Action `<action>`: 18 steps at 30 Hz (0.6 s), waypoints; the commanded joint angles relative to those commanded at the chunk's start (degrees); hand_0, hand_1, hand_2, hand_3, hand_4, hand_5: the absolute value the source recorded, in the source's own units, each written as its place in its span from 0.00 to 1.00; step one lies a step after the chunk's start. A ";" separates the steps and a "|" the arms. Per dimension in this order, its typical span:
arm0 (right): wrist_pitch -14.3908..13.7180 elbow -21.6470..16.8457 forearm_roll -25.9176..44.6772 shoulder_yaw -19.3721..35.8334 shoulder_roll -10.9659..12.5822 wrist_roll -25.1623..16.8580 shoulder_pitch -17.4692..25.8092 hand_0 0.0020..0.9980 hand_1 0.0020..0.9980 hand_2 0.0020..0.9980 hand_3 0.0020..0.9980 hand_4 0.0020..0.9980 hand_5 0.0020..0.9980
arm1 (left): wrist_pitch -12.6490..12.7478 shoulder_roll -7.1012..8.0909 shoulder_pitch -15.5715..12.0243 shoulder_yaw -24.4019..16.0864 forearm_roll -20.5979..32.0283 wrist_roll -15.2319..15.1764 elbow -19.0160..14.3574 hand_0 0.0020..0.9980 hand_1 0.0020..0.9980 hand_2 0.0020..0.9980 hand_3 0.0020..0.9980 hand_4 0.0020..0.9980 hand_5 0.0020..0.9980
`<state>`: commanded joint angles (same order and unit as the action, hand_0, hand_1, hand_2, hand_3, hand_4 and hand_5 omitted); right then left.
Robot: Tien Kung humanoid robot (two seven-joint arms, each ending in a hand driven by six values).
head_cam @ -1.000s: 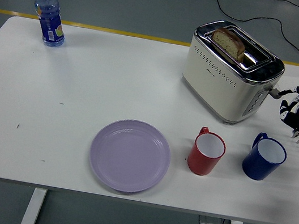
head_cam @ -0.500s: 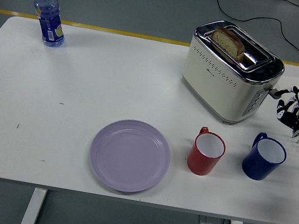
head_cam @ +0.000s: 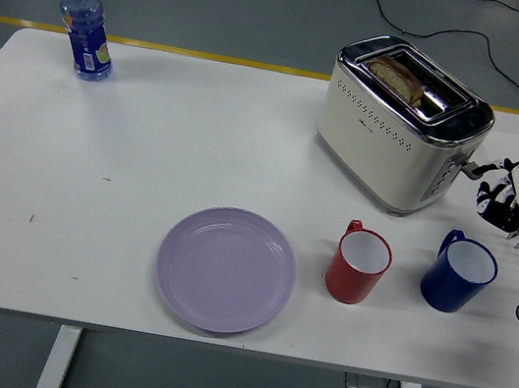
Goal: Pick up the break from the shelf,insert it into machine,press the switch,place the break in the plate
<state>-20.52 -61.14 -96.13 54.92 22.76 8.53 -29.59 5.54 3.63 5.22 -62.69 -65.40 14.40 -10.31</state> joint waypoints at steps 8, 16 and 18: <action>-0.27 2.77 0.37 -0.94 -1.40 -0.36 -0.52 0.10 0.10 0.23 0.59 0.56 0.00 | -0.05 -0.07 -0.13 -0.09 -0.32 0.08 0.00 0.69 0.70 0.68 0.57 0.28 0.83; -0.41 5.13 0.54 -1.74 -2.20 -0.43 -0.92 0.09 0.10 0.23 0.58 0.56 0.00 | -0.10 -0.10 -0.23 -0.25 -0.73 0.12 0.00 0.69 0.70 0.68 0.57 0.28 0.83; -0.37 5.51 0.47 -1.78 -2.25 -0.34 -0.94 0.09 0.10 0.23 0.58 0.56 0.00 | -0.10 -0.10 -0.23 -0.28 -0.78 0.11 0.00 0.69 0.70 0.68 0.57 0.28 0.83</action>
<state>-20.89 -55.63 -95.67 53.14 20.50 8.19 -30.53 5.43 3.52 4.99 -62.96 -66.18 14.52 -10.31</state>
